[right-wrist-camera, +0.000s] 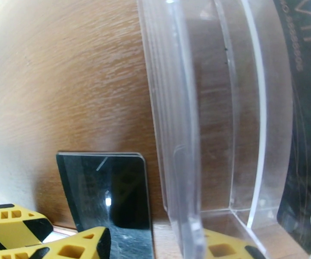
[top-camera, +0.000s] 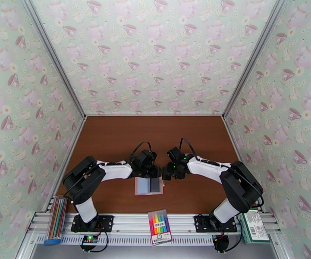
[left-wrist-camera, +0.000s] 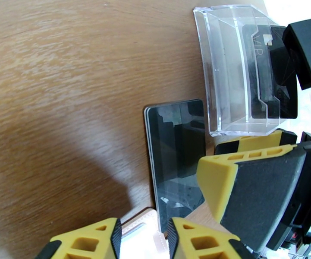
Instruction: Put the credit cards into the card holder
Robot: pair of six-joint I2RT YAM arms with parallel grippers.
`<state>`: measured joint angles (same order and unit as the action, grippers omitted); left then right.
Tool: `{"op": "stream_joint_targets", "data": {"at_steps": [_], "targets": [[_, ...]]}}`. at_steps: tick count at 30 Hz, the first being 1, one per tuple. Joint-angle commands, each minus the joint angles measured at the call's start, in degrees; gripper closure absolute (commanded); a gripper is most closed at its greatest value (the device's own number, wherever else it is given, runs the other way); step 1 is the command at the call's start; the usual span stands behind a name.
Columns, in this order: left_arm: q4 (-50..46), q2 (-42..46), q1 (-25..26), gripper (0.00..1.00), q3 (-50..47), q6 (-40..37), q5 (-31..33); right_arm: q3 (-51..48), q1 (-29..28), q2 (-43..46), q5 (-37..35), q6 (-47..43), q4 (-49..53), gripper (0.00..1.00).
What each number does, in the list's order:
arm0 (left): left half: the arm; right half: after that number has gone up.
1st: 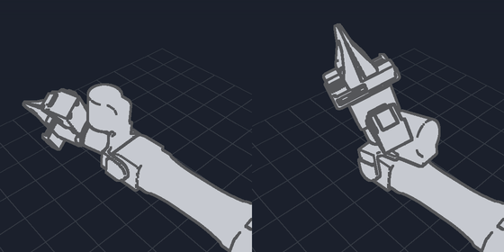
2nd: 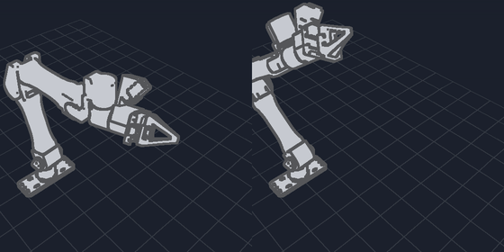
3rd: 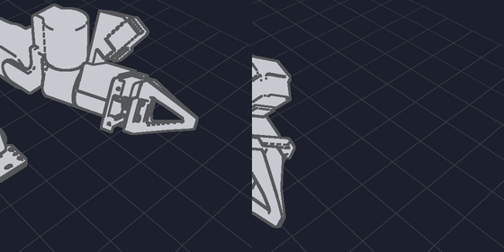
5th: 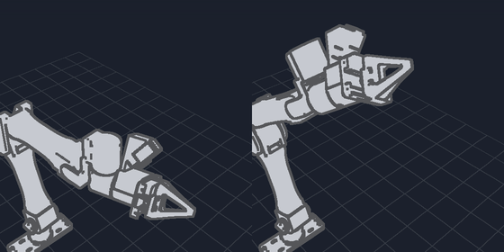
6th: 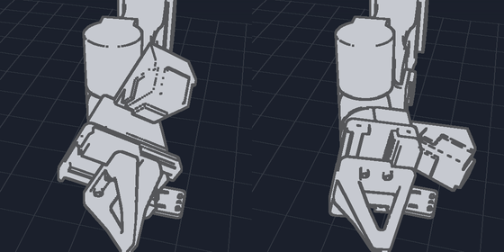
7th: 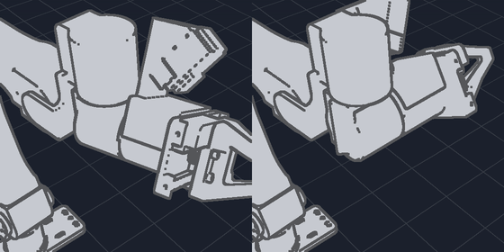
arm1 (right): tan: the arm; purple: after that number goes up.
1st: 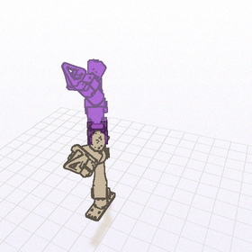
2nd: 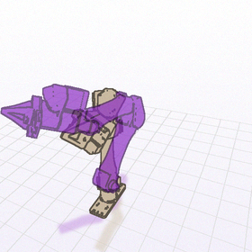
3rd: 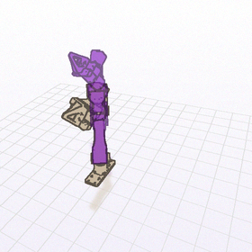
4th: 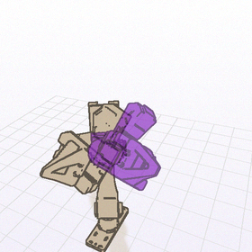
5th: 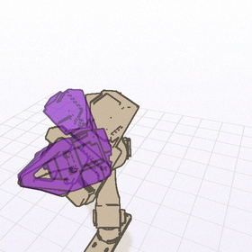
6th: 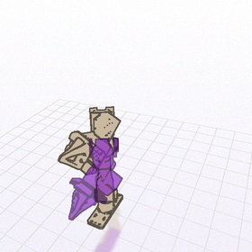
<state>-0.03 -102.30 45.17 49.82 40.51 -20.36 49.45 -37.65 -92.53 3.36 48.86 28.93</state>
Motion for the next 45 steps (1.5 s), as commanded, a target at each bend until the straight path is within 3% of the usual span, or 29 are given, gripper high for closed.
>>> {"op": "stream_joint_targets", "data": {"at_steps": [1,12,45], "targets": [[0.3,-1.8,0.4,0.65,1.3,0.3,-1.0,0.5,-0.7,-2.5,2.1,2.4,-3.8,0.52],[1.6,0.2,-0.3,0.65,-0.4,0.8,1.4,-1.0,-0.8,-3.0,2.3,7.6,-7.0,0.54],[3.3,-4.8,0.0,0.72,2.0,1.0,-1.8,0.6,-1.8,-5.4,9.4,9.1,-13.5,0.64]]}}
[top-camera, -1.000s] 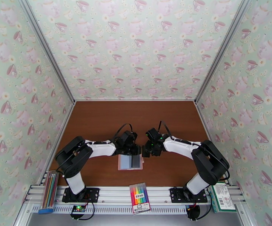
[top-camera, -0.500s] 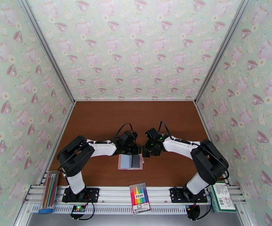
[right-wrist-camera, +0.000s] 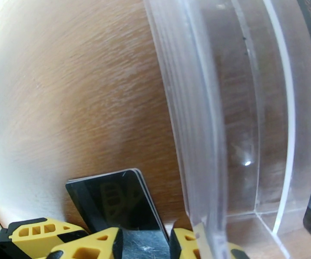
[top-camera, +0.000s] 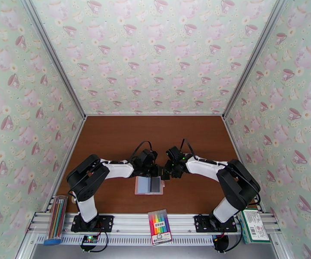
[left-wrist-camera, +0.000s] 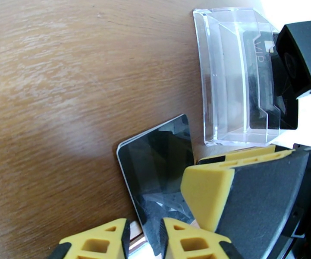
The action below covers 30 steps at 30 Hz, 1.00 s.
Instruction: Put the credit cards into the card holder
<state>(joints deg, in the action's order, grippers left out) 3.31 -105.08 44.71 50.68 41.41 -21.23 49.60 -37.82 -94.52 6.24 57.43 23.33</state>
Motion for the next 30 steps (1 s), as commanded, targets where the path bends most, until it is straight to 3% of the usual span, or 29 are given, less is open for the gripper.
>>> {"op": "stream_joint_targets", "data": {"at_steps": [1,30], "targets": [[-0.1,-2.0,0.5,0.72,1.2,0.1,-0.9,0.4,-1.6,-3.3,6.5,0.5,-8.0,0.64],[0.0,-2.0,0.7,0.72,1.2,0.0,-0.8,-0.6,-1.6,6.3,7.5,0.5,-6.3,0.66]]}}
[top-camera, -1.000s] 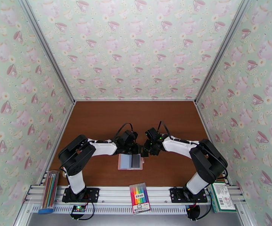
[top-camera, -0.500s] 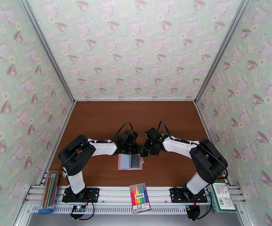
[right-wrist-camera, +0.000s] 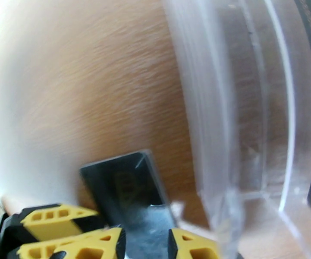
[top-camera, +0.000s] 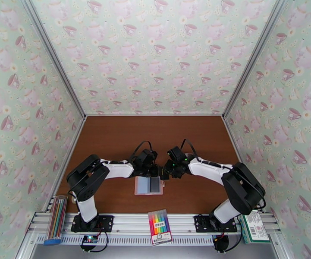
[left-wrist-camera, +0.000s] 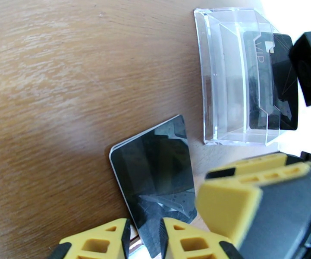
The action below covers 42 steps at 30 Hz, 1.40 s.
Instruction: Put the credit cards into the card holder
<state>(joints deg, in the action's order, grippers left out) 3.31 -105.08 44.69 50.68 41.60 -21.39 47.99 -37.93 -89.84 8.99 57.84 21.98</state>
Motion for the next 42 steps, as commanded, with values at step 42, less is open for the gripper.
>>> {"op": "stream_joint_targets", "data": {"at_steps": [42], "targets": [[-0.4,-2.6,0.9,0.8,1.3,0.3,-0.7,-1.3,0.3,-5.7,-3.9,0.8,-3.5,0.6]]}}
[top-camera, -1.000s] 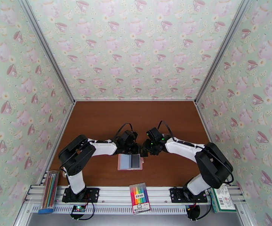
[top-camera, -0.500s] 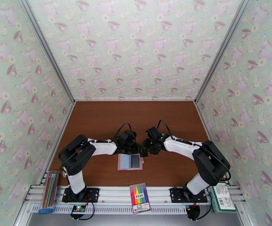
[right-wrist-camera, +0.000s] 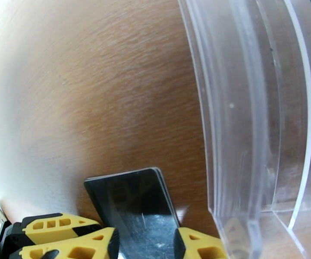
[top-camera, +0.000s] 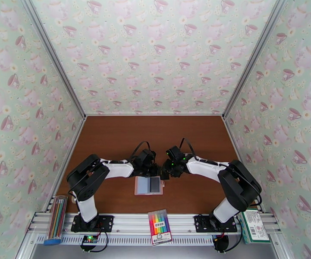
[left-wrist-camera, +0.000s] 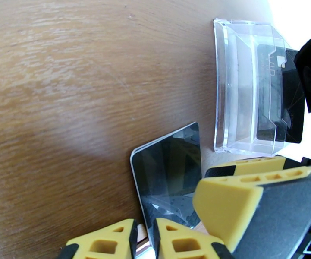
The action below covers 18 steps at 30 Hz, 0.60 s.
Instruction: Put the credit cards into the card holder
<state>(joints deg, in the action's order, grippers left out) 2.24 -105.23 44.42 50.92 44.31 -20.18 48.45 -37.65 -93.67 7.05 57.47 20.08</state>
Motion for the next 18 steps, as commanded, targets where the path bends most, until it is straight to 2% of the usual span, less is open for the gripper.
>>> {"op": "stream_joint_targets", "data": {"at_steps": [1,14,18], "targets": [[0.7,-2.5,1.1,0.8,1.0,-2.5,-1.8,-1.9,0.2,-1.7,-2.0,1.2,-1.5,0.61],[0.5,-2.7,1.1,0.81,1.3,-2.2,-1.6,-2.6,0.7,-0.5,-1.5,-0.2,-0.3,0.56],[0.4,-2.9,1.1,0.81,1.4,-2.2,-1.5,-2.7,0.8,-0.6,-1.4,-0.7,-0.1,0.61]]}}
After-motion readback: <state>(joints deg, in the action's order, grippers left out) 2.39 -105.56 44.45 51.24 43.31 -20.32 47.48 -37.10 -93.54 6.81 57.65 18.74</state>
